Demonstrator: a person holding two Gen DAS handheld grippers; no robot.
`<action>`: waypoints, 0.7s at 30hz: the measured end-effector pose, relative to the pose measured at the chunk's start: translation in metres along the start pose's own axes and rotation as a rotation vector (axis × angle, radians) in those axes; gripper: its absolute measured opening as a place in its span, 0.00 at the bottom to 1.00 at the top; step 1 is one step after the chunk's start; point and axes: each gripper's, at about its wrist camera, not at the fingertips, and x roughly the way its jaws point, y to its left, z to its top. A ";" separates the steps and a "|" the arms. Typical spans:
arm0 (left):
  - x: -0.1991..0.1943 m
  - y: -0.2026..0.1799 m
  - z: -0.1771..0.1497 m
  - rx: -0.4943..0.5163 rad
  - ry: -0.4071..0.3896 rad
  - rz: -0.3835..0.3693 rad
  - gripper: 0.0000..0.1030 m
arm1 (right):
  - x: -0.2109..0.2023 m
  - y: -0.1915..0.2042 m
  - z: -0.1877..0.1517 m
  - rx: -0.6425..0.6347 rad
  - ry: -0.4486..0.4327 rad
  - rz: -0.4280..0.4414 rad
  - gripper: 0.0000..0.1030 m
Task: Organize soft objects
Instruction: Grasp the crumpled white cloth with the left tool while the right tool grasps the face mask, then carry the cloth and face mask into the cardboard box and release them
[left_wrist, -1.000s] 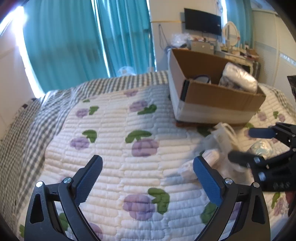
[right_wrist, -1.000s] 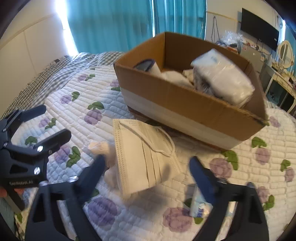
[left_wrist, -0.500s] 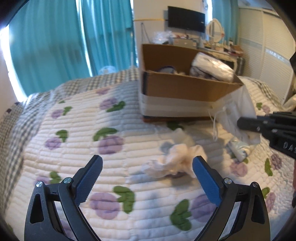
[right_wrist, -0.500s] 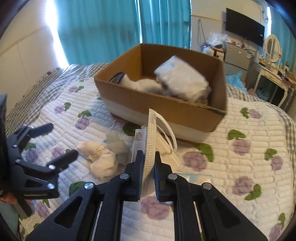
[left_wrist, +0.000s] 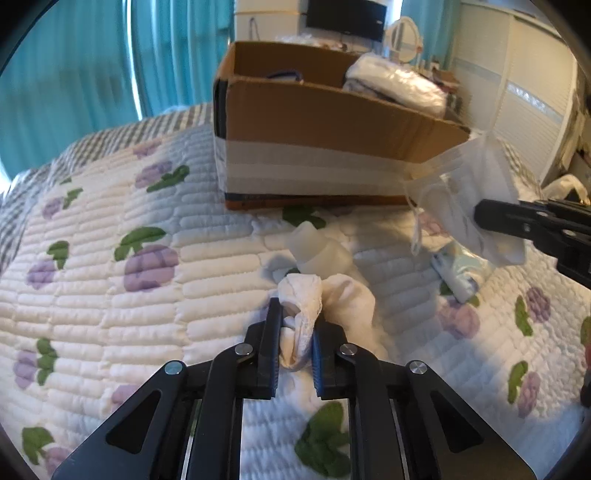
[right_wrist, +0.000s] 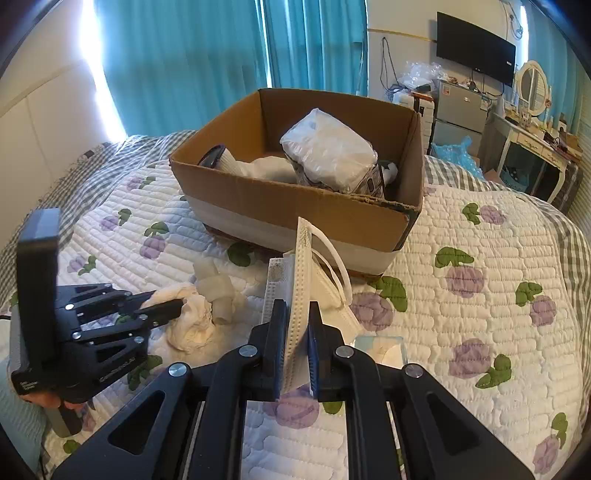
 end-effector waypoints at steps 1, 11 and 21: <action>-0.004 -0.002 -0.001 0.002 0.003 0.006 0.12 | -0.002 0.001 0.000 -0.003 -0.002 -0.001 0.10; -0.074 -0.027 0.005 0.023 -0.044 0.045 0.12 | -0.057 0.016 -0.009 0.007 -0.057 0.008 0.10; -0.140 -0.044 0.027 0.025 -0.136 0.053 0.12 | -0.128 0.035 -0.002 -0.033 -0.151 -0.021 0.10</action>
